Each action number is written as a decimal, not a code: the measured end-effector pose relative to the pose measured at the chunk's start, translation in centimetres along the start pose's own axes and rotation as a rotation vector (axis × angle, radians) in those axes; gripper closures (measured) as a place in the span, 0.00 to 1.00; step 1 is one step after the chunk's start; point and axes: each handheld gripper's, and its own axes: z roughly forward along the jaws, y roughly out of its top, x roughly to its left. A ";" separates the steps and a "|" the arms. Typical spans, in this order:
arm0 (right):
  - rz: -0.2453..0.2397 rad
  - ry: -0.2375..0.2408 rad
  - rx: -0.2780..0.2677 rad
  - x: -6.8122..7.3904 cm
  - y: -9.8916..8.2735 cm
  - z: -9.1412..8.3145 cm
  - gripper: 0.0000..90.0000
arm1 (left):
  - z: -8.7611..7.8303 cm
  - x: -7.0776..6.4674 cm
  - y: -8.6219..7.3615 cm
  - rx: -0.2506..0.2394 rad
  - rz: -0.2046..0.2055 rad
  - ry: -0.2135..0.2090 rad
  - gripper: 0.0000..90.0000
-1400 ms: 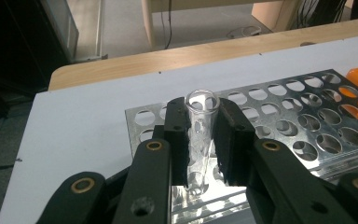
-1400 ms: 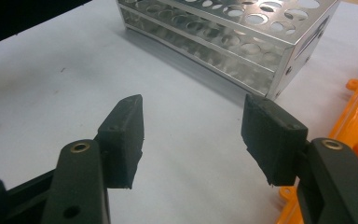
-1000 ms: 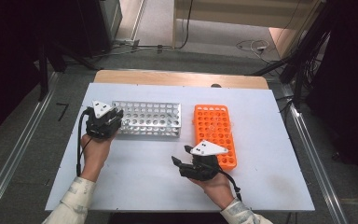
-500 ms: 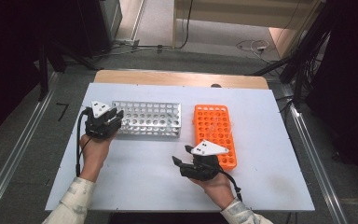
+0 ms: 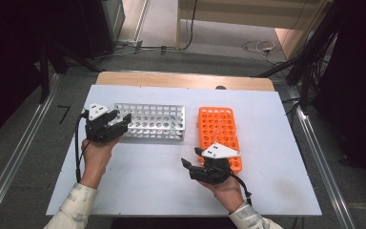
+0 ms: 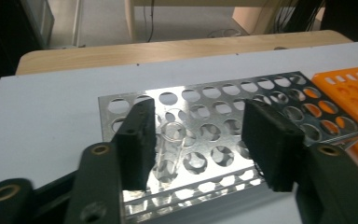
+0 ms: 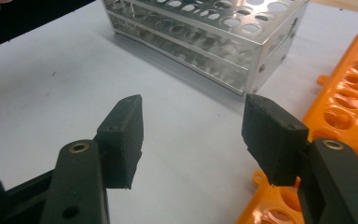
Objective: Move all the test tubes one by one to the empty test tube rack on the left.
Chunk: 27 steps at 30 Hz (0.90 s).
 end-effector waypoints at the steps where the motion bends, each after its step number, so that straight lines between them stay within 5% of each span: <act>1: -0.001 -0.003 -0.003 -0.2 -0.1 -0.2 0.41 | -0.1 -0.2 0.0 -0.001 0.002 -0.004 0.44; 15: 0.056 -0.083 -0.033 -3.4 -0.8 -3.4 0.39 | -0.5 -1.2 -0.1 0.016 0.006 -0.059 0.12; 21: 0.085 -0.142 -0.051 -5.3 -1.2 -4.6 0.39 | -0.9 -1.6 -0.1 -0.001 0.012 -0.075 0.10; 27: 0.114 -0.203 -0.062 -7.1 -1.5 -5.3 0.39 | -1.0 -2.0 -0.2 -0.008 0.025 -0.040 0.07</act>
